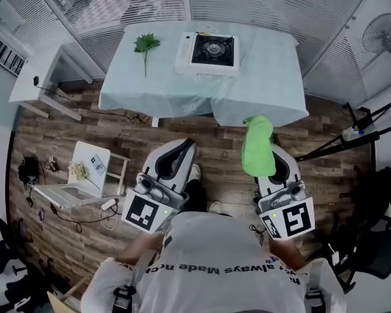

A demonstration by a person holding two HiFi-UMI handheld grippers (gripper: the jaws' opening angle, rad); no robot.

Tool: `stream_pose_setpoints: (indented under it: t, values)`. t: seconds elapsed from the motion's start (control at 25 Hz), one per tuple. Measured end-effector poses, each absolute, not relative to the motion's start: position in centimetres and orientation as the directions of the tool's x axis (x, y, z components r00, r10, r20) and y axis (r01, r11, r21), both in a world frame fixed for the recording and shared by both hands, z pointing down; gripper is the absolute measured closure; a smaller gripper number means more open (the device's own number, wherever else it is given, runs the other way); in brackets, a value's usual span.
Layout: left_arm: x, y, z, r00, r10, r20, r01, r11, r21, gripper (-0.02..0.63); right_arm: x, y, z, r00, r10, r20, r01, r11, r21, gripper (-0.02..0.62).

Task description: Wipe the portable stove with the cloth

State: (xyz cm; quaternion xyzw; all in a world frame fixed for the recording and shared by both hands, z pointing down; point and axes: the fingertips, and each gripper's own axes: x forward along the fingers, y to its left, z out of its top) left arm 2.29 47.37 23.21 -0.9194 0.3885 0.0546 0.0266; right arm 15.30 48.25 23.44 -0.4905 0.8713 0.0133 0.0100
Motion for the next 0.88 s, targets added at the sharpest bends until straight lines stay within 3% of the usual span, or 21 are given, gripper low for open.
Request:
stream_pose_setpoints:
  t: [0.88]
  values:
    - [-7.9,28.4,23.5,0.732,-0.67,-0.124,-0.673,-0.739,0.024,0.588,4.3,28.9,23.0,-0.509,-0.861,-0.005,-0.86,0.509,0.034,0.572]
